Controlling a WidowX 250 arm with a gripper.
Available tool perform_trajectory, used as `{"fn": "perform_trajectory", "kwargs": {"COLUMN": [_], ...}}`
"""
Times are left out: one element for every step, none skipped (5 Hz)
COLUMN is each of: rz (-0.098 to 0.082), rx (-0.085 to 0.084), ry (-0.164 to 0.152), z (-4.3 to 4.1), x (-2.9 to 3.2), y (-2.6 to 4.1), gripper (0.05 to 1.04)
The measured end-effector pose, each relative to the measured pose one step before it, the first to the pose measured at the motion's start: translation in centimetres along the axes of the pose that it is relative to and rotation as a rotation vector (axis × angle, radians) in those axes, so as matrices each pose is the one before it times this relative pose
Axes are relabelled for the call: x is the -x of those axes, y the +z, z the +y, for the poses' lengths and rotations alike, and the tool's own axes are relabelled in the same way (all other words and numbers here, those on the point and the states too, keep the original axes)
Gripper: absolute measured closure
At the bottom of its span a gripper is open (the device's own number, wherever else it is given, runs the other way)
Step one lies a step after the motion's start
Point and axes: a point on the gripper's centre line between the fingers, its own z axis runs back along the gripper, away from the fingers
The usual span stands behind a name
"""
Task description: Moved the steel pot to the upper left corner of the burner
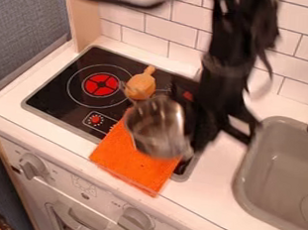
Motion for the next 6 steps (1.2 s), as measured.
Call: {"fn": "perform_trajectory", "kwargs": {"rz": [-0.0251,0.0140,0.0010,0.0122,0.0059,0.0352], "rx": [-0.0115,-0.0351,-0.0394,-0.0510,-0.0333,-0.0279], "ry": [0.1788,0.1416,0.0933,0.0580,0.0475,0.0494], "z": [4.798,3.654,2.112,1.244,0.967,0.417], "x": [-1.060,-1.598,-1.756,-2.254,-2.040,-1.834], "y": [1.158,-0.337,-0.848,-1.510,-0.924,-1.158], "gripper": [1.006,1.006,1.006,1.006,1.006,1.006]}}
